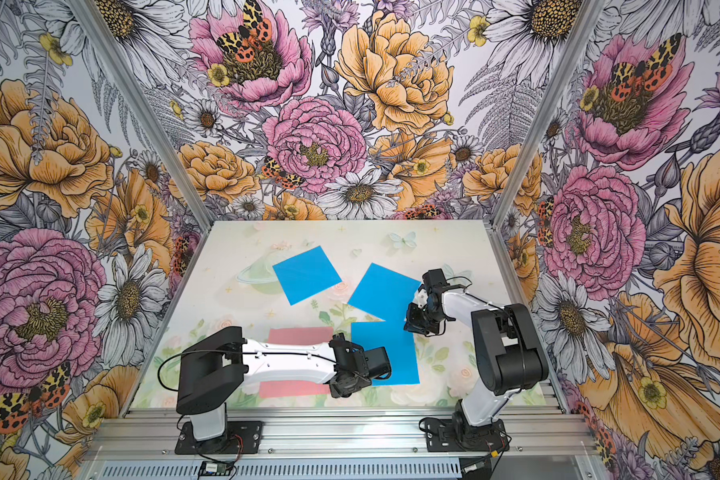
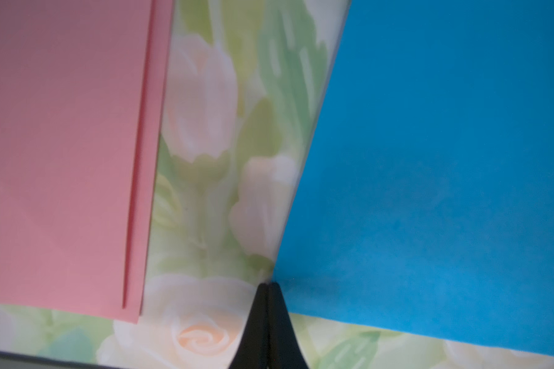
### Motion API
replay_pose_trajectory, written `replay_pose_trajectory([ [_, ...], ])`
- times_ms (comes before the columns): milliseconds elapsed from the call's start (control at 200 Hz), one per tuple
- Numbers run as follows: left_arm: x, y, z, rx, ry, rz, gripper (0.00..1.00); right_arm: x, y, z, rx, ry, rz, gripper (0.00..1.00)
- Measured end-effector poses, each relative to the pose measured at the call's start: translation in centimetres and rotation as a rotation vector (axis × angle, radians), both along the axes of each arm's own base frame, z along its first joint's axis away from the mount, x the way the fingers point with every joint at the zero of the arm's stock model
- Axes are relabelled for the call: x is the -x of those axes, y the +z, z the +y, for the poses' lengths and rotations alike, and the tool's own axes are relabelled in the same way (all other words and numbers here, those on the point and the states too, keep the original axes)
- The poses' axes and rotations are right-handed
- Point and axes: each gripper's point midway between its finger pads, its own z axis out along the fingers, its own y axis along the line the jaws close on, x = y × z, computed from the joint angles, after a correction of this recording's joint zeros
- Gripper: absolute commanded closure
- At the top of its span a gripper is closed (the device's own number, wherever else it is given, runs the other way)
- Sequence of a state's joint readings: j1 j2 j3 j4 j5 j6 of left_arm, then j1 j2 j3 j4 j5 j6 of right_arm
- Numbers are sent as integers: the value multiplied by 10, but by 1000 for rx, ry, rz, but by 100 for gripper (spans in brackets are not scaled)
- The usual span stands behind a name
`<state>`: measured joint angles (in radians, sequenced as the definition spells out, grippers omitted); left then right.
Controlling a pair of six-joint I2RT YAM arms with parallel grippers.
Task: Sort the scattered colored papers by color
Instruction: Place the colored paper at the center of the board.
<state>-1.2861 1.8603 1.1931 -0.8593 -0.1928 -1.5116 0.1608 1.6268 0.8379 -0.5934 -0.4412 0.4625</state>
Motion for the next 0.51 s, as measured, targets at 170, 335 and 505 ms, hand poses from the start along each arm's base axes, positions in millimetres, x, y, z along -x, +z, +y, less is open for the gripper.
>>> replay_pose_trajectory([
  [170,-4,1,5,-21,-4,6,100,9,0,-1,1,0,7,82],
  [335,-3,4,5,-25,-5,7,100,9,0,-1,1,0,8,82],
  [505,1,4,7,-39,-15,12,100,16,0,-3,3,0,16,82],
])
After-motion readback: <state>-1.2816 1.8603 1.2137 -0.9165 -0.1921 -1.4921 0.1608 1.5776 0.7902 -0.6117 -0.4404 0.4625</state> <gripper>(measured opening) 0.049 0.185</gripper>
